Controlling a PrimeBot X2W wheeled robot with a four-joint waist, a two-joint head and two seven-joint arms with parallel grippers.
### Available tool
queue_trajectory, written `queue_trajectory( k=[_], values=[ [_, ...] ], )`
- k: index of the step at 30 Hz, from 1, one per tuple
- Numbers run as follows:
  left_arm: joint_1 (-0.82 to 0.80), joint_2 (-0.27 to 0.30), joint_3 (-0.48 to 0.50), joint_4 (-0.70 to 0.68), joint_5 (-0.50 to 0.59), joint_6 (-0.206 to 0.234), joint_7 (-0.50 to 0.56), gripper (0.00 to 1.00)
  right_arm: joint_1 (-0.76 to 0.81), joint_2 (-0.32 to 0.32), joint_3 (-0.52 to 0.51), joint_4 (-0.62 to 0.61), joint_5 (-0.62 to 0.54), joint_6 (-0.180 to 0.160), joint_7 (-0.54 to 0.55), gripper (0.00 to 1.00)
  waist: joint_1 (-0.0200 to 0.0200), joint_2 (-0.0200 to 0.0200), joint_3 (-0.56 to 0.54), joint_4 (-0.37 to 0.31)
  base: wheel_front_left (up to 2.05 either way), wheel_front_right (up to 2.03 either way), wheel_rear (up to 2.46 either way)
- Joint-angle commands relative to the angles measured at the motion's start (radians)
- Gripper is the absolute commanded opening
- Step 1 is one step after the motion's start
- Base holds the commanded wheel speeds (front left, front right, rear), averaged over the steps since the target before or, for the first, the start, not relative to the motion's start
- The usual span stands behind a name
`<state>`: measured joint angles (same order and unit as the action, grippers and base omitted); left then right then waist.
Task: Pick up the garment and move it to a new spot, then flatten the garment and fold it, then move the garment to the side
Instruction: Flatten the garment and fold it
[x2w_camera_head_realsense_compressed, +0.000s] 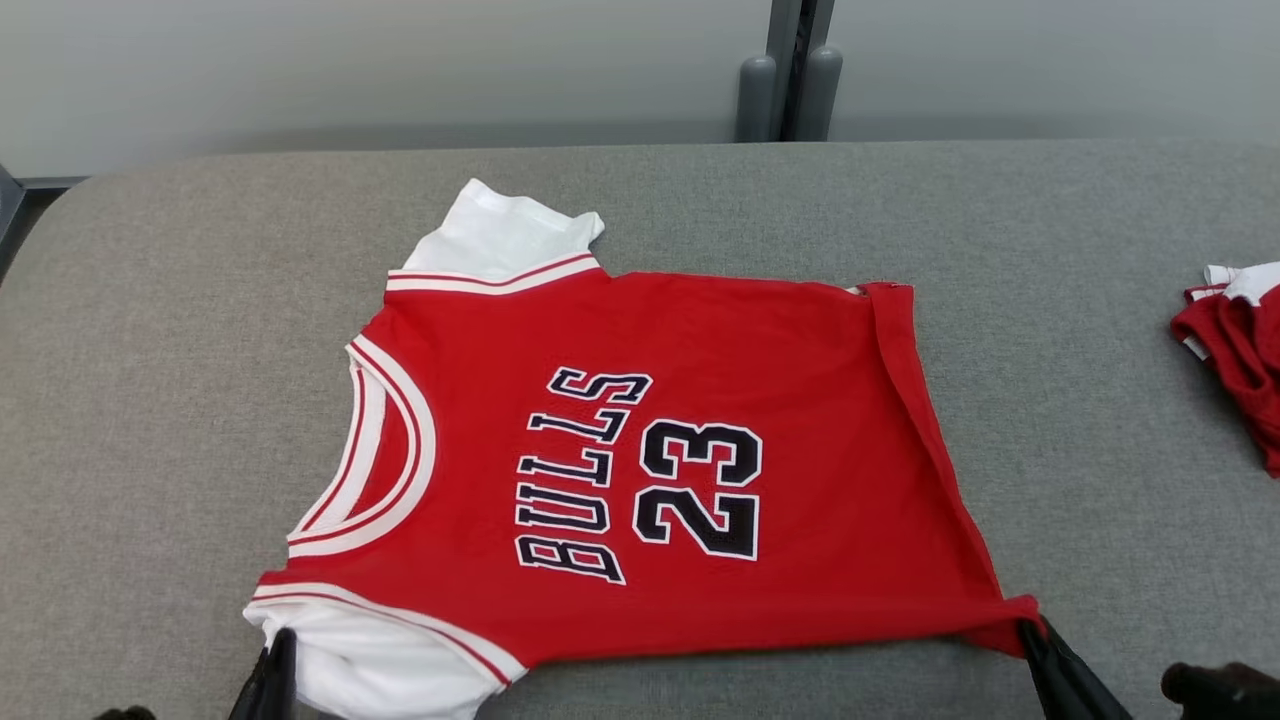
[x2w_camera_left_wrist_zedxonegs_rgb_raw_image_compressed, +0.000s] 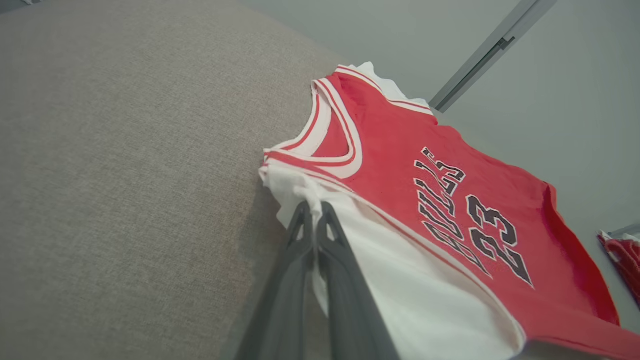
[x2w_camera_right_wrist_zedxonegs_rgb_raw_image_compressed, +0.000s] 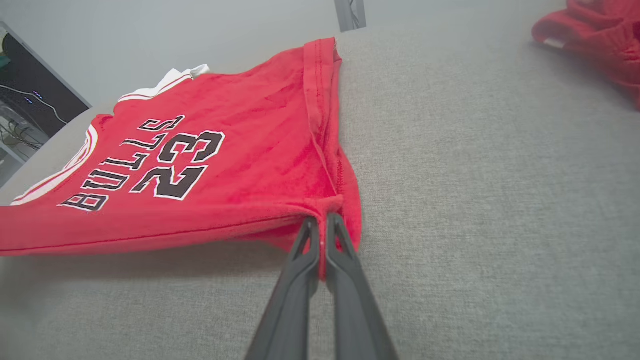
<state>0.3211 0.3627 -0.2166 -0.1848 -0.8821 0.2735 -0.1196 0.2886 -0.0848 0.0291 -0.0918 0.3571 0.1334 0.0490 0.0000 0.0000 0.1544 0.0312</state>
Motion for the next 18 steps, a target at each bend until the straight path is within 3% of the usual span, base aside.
queue_trajectory(
  k=[1,8,18],
  values=[
    [-0.031,0.013,0.003,-0.009,-0.009,-0.007,0.012,0.00,-0.025,-0.006,-0.003,-0.011,0.002,-0.005,0.014,0.00,0.0000,0.0000,0.024,-0.003,0.00,0.00,0.00],
    [-0.175,0.059,-0.008,-0.016,-0.036,-0.053,0.112,0.00,-0.175,-0.052,0.021,0.013,0.021,-0.003,0.089,0.00,0.0000,0.0000,0.122,-0.003,0.00,0.00,0.00],
    [-0.340,0.079,-0.004,0.082,-0.072,-0.088,0.180,0.00,-0.334,-0.100,0.076,0.132,0.053,-0.003,0.089,0.00,0.0000,0.0000,0.195,-0.005,0.00,0.00,0.00]
  ],
)
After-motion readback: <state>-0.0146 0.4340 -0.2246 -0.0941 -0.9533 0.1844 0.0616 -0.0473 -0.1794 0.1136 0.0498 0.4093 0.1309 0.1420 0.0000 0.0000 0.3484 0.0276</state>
